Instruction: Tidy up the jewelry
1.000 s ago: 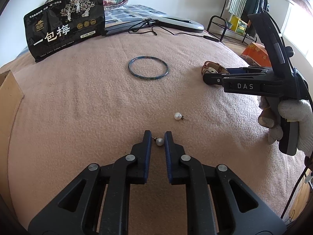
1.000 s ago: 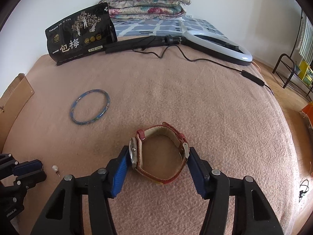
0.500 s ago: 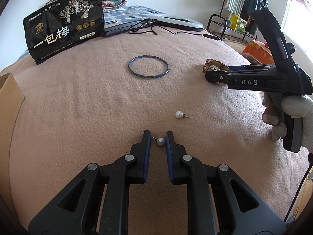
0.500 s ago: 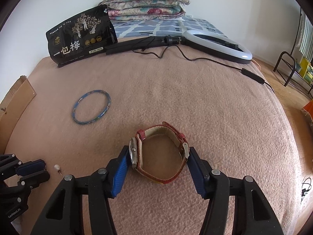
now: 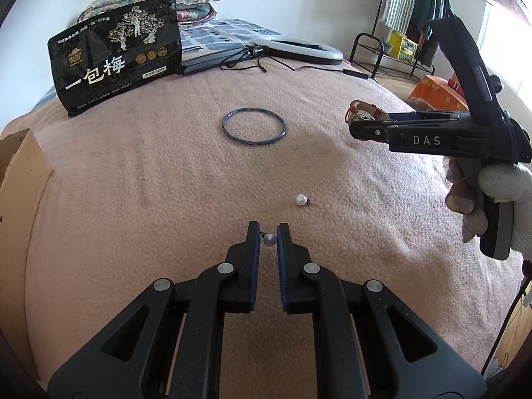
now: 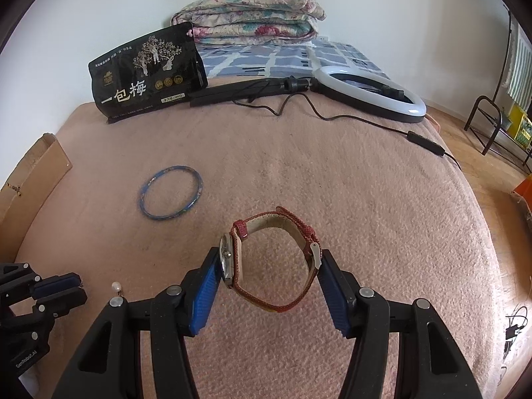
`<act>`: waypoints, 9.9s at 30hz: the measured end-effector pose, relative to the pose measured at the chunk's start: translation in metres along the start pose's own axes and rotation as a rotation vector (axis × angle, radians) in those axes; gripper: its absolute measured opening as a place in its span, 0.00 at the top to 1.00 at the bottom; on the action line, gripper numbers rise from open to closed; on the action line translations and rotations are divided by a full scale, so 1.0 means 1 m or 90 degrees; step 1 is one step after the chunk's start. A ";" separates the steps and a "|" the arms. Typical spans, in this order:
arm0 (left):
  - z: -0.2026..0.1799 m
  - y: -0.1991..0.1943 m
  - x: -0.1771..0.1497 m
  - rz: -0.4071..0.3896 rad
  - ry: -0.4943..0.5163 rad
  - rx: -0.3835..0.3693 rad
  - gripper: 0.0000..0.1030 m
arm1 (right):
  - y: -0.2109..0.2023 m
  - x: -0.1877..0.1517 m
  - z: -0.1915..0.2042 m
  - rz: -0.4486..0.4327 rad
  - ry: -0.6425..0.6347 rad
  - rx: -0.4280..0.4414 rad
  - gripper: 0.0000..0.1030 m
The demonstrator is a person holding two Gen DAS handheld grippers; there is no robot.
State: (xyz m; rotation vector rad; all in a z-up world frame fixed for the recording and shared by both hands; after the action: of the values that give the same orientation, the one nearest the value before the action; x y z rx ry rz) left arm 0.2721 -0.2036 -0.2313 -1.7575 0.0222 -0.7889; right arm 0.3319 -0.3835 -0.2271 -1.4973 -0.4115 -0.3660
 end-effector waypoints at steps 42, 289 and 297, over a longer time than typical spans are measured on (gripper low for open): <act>0.136 -0.170 -0.050 -0.126 -0.142 0.098 0.92 | -0.101 0.037 0.225 -0.074 -0.174 0.108 0.42; 0.070 0.016 0.006 0.032 -0.054 0.056 0.87 | -0.032 -0.009 0.080 0.029 -0.093 0.057 0.29; 0.070 0.018 0.007 0.024 -0.044 0.059 0.87 | -0.031 -0.011 0.081 0.032 -0.096 0.057 0.29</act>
State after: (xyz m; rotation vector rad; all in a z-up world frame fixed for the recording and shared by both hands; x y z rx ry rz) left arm 0.3203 -0.1534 -0.2521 -1.6910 -0.0281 -0.6908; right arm 0.3046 -0.3039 -0.2029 -1.4493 -0.5023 -0.1934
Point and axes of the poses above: each gripper's, at about its wrist camera, not at the fingertips, and y roughly the way its jaws point, z to its left, x to its top, the point moved 8 cm from there along y, roughly the way its jaws point, and after that the axes turned 11 degrees about z, right-handed, at the moved point
